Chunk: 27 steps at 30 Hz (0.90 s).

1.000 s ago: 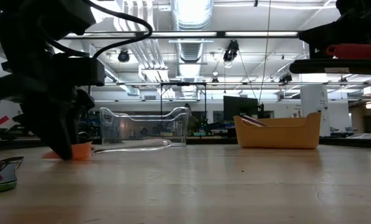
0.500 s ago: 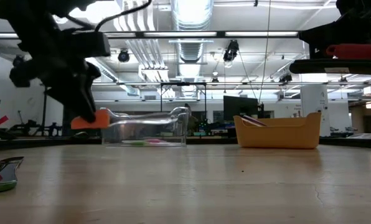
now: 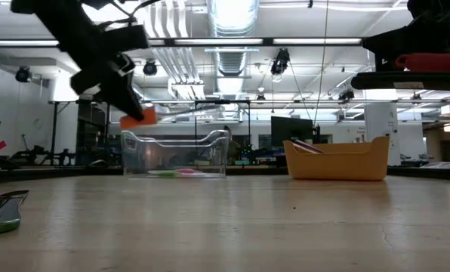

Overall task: Pick & Place Kitchen Items
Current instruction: Put the orange spatula into the top transparent bin

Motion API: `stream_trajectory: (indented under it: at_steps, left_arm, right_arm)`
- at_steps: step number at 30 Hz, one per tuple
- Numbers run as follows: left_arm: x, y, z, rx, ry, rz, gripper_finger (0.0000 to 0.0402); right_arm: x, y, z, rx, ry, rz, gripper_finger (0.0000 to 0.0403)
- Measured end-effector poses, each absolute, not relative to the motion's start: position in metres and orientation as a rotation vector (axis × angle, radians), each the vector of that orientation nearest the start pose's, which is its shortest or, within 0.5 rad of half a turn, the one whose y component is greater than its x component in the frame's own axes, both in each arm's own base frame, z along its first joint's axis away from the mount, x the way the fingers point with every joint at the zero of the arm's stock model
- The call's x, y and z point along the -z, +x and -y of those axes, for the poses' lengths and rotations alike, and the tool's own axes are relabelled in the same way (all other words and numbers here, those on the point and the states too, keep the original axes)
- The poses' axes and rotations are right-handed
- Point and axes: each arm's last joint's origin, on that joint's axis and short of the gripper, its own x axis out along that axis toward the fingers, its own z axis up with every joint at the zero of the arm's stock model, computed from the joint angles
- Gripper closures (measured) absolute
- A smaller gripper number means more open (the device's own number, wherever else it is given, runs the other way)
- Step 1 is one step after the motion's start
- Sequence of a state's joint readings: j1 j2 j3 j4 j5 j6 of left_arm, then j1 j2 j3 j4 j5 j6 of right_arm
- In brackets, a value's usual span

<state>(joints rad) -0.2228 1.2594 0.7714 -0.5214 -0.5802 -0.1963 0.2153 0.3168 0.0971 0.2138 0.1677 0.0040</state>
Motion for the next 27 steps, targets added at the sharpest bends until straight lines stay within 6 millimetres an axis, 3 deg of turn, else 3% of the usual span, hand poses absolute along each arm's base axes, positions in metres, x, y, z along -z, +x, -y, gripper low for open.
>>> stream_trajectory:
  at_steps: [6,12,20,27]
  left_arm:
    - [-0.244,0.244,0.008,-0.542,0.307,-0.845,0.0372]
    - [-0.265,0.247,-0.046,-0.724,0.263,-0.838,0.0372]
    - [-0.259,0.233,-0.107,-0.812,0.129,-0.903,0.0371]
    - [-0.249,0.235,-0.122,-0.835,0.118,-0.947,0.0371]
  right_arm:
    - [-0.19,0.116,-0.02,-0.048,-0.008,-0.005,0.0394]
    - [-0.19,0.116,-0.02,-0.048,-0.001,-0.006,0.0394]
    - [-0.19,0.116,-0.02,-0.048,0.002,-0.006,0.0394]
    - [-0.19,0.116,-0.02,-0.048,0.003,-0.006,0.0394]
